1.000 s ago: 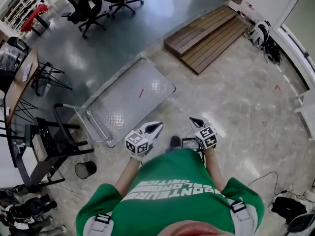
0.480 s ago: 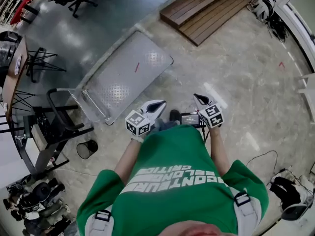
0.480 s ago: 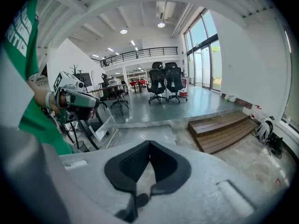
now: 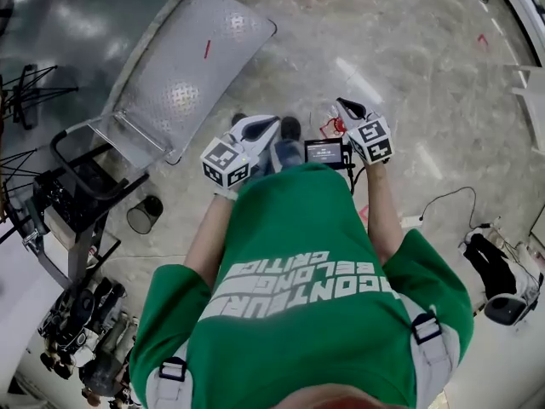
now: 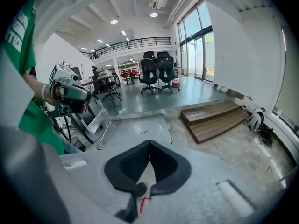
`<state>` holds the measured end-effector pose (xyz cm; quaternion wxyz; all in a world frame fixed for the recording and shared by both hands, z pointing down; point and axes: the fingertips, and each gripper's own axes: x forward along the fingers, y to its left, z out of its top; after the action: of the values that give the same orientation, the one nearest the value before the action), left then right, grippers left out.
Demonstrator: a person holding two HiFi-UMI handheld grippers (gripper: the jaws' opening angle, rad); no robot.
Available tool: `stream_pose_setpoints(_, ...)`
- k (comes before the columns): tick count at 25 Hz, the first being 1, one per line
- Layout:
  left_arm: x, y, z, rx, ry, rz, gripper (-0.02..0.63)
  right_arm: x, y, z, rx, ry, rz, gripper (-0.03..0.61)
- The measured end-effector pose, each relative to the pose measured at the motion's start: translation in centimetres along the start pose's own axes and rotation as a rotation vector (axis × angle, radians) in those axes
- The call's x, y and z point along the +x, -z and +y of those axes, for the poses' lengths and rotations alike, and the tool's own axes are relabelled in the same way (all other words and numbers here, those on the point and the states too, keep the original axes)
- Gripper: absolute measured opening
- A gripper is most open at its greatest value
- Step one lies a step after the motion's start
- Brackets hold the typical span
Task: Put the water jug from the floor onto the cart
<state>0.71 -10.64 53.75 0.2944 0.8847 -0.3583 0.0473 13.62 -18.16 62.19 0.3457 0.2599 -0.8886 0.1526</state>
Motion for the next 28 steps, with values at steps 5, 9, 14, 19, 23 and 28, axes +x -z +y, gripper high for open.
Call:
stream_pose_setpoints(5, 0.9, 0.8, 0.7, -0.014, 0.020, 0.038, 0.009, 0.7, 2.7, -1.9, 0.041, 0.045, 0.047, -0.008)
stream_pose_setpoints(9, 2.5, 1.7, 0.9, -0.009, 0.046, 0.085, 0.009, 1.9, 5.8, -4.7, 0.090, 0.088, 0.099, -0.009)
stream_pose_setpoints(14, 4.9, 3.5, 0.6, -0.019, 0.084, 0.142, 0.009, 3.5, 12.7, -7.1, 0.175, 0.119, 0.194, -0.008)
stream_pose_setpoints(19, 7.6, 4.5, -0.4, 0.000, 0.142, 0.196, 0.009, 6.1, 20.1, -7.1, 0.233, 0.083, 0.294, 0.020)
stream_pose_setpoints(23, 9.3, 5.4, -1.1, -0.004, 0.184, 0.227, 0.009, 9.1, 25.9, -6.0, 0.234, 0.043, 0.388, 0.075)
stream_pose_setpoints(28, 11.2, 7.0, -1.2, -0.026, 0.223, 0.262, 0.009, 12.9, 32.8, -5.8, 0.237, 0.017, 0.526, 0.184)
